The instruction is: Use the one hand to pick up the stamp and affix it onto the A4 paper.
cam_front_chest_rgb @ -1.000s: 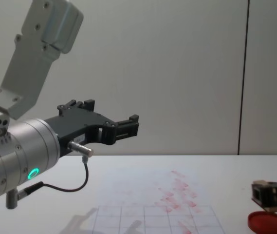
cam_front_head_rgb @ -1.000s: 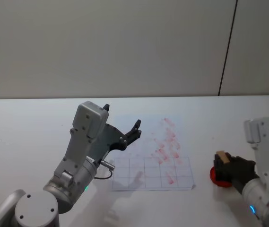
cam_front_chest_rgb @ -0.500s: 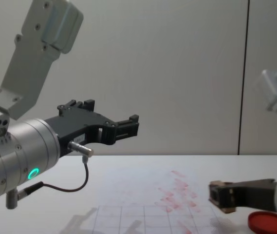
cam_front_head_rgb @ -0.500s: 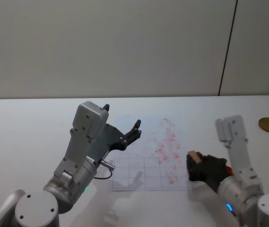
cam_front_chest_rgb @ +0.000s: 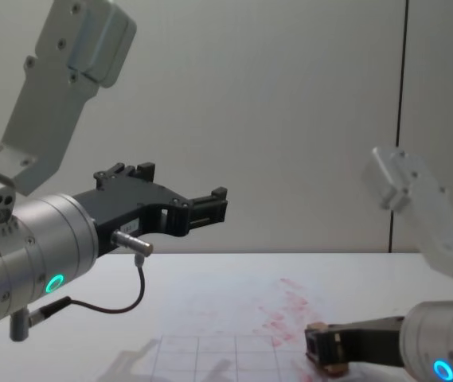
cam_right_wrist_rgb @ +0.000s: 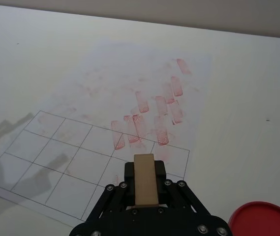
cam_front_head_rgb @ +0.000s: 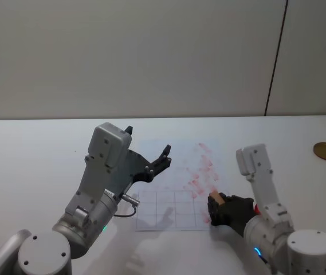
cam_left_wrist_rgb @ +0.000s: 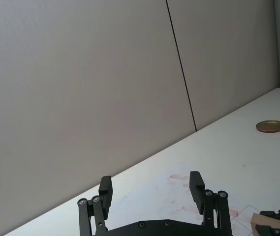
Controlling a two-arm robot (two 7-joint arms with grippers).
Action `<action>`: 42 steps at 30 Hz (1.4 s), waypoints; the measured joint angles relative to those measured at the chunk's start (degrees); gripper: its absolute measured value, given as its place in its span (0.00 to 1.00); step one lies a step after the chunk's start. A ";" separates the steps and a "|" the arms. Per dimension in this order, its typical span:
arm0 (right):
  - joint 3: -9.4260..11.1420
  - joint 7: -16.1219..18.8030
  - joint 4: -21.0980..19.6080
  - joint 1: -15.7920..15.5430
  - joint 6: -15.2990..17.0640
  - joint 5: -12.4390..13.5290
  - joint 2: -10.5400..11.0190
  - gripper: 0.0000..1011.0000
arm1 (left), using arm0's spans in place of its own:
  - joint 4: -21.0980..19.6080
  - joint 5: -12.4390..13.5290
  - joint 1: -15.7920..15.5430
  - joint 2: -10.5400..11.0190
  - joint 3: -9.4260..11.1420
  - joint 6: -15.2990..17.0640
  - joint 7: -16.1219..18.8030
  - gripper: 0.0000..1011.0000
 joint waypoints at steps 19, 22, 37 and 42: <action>-0.57 0.72 4.76 2.53 2.18 -2.28 -1.80 0.22 | 0.00 0.00 0.00 0.00 0.00 0.00 0.00 0.98; -0.60 0.79 4.94 2.56 2.38 -2.48 -1.86 0.22 | 0.00 0.00 0.00 0.00 0.00 0.00 0.00 0.98; -0.62 0.85 2.99 1.68 2.62 -3.33 -1.50 0.22 | 0.00 0.00 0.00 0.00 0.00 0.00 0.00 0.98; -0.50 0.75 0.75 0.92 2.45 -3.62 -1.09 0.22 | 0.00 0.00 0.00 0.00 0.00 0.00 0.00 0.98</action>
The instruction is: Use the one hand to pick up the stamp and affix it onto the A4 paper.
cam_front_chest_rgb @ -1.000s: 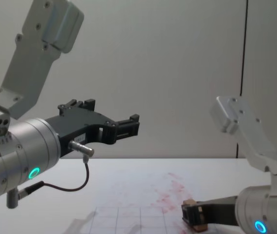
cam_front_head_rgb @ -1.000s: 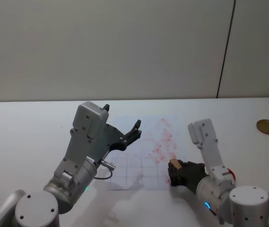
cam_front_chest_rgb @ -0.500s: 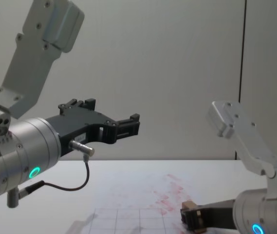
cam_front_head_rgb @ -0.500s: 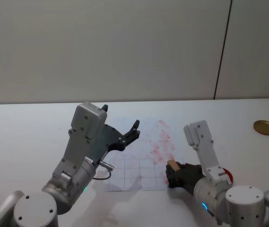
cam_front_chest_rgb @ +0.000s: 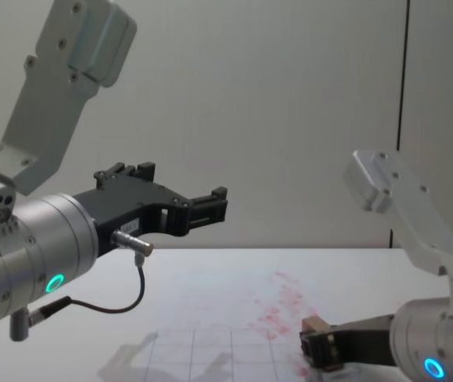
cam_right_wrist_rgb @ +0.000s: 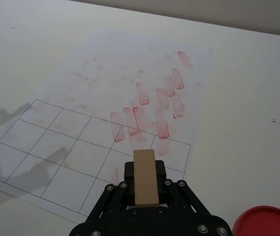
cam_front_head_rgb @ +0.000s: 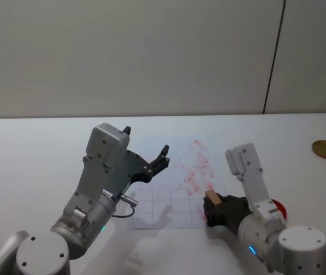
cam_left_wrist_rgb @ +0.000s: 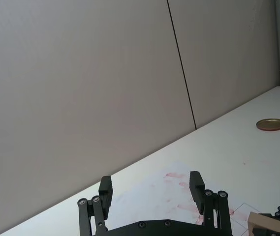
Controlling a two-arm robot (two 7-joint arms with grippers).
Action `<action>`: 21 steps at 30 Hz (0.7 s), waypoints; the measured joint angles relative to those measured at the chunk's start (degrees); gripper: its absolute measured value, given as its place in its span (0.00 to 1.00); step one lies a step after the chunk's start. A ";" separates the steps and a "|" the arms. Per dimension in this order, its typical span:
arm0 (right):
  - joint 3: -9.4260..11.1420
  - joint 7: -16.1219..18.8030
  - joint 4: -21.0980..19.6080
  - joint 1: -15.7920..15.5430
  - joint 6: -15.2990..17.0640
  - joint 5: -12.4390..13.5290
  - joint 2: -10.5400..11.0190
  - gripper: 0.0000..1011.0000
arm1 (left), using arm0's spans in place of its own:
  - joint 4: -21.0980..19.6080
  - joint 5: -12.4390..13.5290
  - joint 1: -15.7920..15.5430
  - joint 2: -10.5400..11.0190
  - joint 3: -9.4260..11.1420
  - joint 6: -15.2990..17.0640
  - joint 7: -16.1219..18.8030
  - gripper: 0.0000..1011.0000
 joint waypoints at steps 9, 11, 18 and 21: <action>0.88 -0.64 -5.46 -0.30 -1.82 0.35 0.67 0.22 | 0.00 0.00 0.00 0.00 -0.01 0.00 0.00 0.98; 1.10 -0.84 -6.33 -0.41 -2.06 0.53 0.79 0.22 | 0.00 0.00 0.00 0.00 0.00 0.00 0.00 0.98; 2.23 -2.20 -9.87 -1.07 -2.47 1.56 1.50 0.22 | 0.00 0.00 0.00 0.00 0.00 0.00 0.00 0.98; 2.60 -2.63 -10.59 -1.35 -2.28 1.87 1.78 0.22 | 0.00 0.00 0.00 0.00 0.00 0.00 0.00 0.98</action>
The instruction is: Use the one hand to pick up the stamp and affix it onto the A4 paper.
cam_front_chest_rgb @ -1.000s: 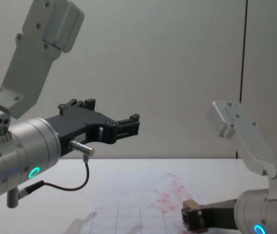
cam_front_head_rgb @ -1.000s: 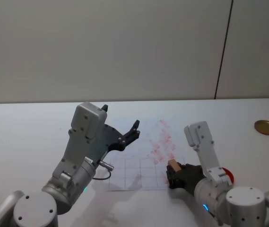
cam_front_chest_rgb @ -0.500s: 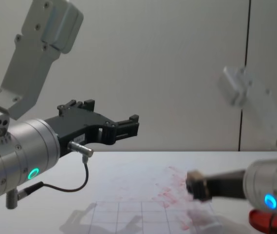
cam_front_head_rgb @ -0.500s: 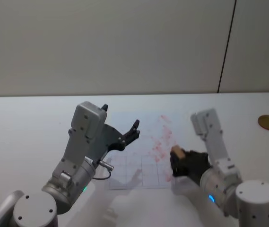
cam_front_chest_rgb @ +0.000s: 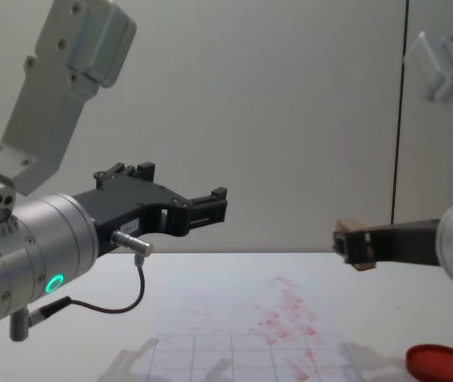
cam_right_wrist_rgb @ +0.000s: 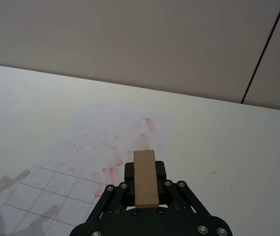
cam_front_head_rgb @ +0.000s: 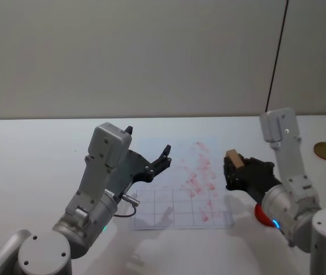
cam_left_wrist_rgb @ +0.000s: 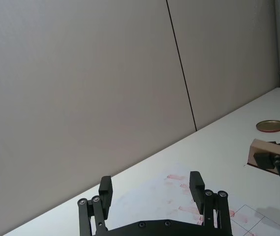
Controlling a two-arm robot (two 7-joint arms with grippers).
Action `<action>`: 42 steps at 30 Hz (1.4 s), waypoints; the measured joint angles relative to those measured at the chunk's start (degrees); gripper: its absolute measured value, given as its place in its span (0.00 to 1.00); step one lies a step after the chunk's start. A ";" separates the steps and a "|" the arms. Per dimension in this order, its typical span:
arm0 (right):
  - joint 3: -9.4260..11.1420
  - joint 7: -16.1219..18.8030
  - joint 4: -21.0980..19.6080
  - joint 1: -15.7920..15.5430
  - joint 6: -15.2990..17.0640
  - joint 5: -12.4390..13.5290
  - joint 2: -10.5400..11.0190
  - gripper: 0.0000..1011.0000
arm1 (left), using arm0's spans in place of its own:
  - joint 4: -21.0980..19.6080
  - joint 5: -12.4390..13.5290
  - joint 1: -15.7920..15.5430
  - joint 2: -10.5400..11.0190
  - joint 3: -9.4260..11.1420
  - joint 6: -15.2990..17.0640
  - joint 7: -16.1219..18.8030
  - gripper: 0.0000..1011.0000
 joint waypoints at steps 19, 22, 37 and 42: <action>3.03 -3.61 -1.45 -3.83 3.54 2.39 2.94 0.22 | 0.00 0.00 0.00 0.00 0.00 0.00 0.00 0.98; 3.43 -4.03 -1.20 -4.44 4.02 2.67 3.32 0.22 | 0.00 0.00 0.00 0.00 0.00 0.00 0.00 0.98; 4.52 -4.45 0.89 -5.47 4.88 3.11 4.00 0.33 | 0.00 0.00 0.00 0.00 0.00 0.00 0.00 0.98; 4.63 -4.09 1.35 -5.43 3.95 2.74 4.01 0.49 | 0.00 0.00 0.00 0.00 0.00 0.00 0.00 0.98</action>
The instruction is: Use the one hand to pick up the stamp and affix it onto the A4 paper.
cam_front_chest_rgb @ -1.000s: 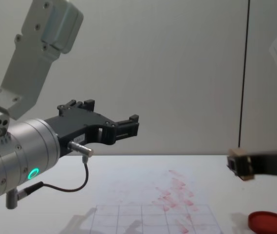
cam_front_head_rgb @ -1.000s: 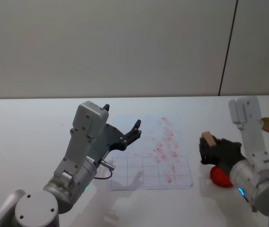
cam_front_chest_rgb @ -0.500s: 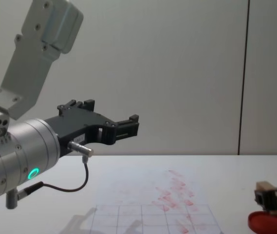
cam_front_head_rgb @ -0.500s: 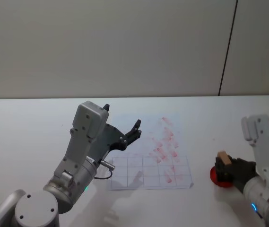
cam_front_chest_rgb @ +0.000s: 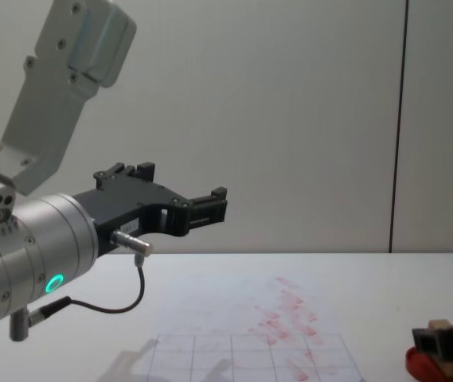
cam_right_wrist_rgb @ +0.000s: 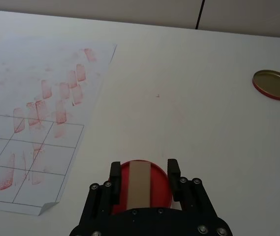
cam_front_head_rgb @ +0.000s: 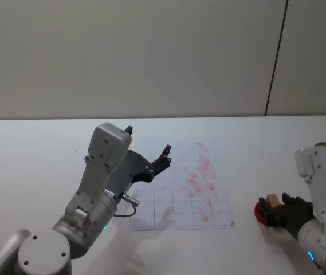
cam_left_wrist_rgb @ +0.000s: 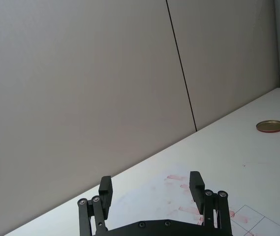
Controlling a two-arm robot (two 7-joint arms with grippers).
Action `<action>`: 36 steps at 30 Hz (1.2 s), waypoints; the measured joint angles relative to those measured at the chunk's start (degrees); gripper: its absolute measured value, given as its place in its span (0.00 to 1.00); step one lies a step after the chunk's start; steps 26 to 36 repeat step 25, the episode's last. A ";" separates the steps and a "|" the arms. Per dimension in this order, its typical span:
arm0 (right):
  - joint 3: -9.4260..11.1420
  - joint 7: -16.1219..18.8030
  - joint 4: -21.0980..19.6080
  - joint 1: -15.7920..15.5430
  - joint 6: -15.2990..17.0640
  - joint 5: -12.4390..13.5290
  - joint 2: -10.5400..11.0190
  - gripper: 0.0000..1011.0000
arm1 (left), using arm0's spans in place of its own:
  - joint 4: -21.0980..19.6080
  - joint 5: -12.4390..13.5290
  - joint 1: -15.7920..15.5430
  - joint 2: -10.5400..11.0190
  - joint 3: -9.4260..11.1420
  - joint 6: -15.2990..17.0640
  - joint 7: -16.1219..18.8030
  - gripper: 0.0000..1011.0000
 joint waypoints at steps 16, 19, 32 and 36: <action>0.31 1.02 -3.40 -1.51 -6.93 -2.04 0.96 0.97 | 0.00 0.00 0.00 0.00 0.00 0.00 0.00 0.98; 0.47 1.19 -4.21 -1.94 -8.28 -2.32 1.30 0.99 | 0.00 0.00 0.00 0.00 0.00 0.00 0.00 0.98; 1.16 1.69 -6.84 -3.50 -12.98 -3.09 2.74 0.99 | 0.00 0.00 0.00 0.00 0.00 0.00 0.01 0.98; 1.16 1.69 -6.84 -3.50 -12.98 -3.09 2.74 0.99 | 0.00 0.00 0.00 0.00 0.00 0.00 0.01 0.98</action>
